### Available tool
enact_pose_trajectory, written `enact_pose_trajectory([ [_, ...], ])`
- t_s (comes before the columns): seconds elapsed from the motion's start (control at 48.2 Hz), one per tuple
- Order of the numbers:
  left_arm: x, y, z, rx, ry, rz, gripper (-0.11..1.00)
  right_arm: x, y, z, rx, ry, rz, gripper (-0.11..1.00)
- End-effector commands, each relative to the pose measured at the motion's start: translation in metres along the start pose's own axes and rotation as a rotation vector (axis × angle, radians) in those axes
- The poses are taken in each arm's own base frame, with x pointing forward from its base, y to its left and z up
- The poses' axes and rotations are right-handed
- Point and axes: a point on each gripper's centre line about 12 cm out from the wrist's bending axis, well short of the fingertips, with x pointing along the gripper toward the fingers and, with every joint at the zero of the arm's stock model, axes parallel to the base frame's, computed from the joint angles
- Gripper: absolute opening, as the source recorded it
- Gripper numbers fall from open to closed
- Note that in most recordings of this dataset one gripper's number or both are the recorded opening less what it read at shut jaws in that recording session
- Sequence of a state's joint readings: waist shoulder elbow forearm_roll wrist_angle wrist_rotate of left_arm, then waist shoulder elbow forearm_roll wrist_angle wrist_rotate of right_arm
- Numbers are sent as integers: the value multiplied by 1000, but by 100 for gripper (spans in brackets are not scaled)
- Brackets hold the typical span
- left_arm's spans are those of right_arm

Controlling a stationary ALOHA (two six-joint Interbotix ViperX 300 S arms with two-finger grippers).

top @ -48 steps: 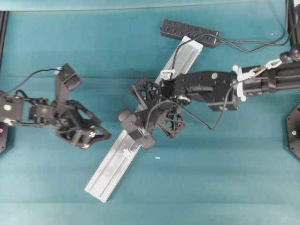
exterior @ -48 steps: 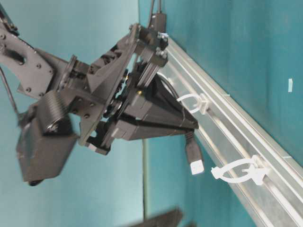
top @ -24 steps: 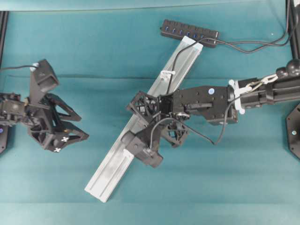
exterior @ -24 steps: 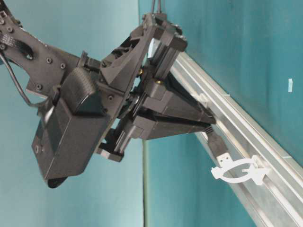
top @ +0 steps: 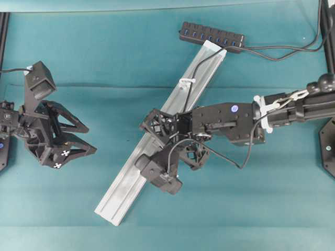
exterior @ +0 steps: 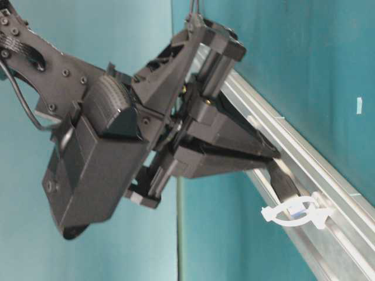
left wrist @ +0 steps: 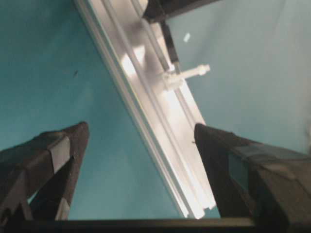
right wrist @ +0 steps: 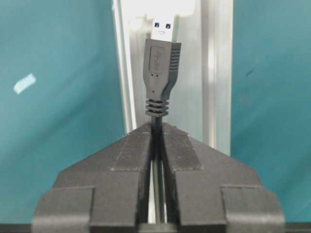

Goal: Pass the USB cable through three rings with both arms.

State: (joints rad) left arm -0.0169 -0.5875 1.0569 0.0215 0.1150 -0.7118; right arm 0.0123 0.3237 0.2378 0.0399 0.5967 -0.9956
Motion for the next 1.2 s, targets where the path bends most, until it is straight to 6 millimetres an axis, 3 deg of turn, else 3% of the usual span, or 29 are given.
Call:
enact_pose_trajectory([
  [0.0, -5, -6, 6, 5, -29, -27, 94, 2, -2, 7, -11, -14, -9, 7],
  [0.788, -4, -8, 5, -65, -53, -61, 94, -3, -2, 45, 82, -135, 14, 7],
  [0.996, 9, -10, -13, -197, -76, -162, 94, -3, -2, 46, 109, -146, 23, 7],
  [1.182, 29, -23, -24, -183, -63, -232, 94, -3, -4, 43, 121, -144, 20, 7],
])
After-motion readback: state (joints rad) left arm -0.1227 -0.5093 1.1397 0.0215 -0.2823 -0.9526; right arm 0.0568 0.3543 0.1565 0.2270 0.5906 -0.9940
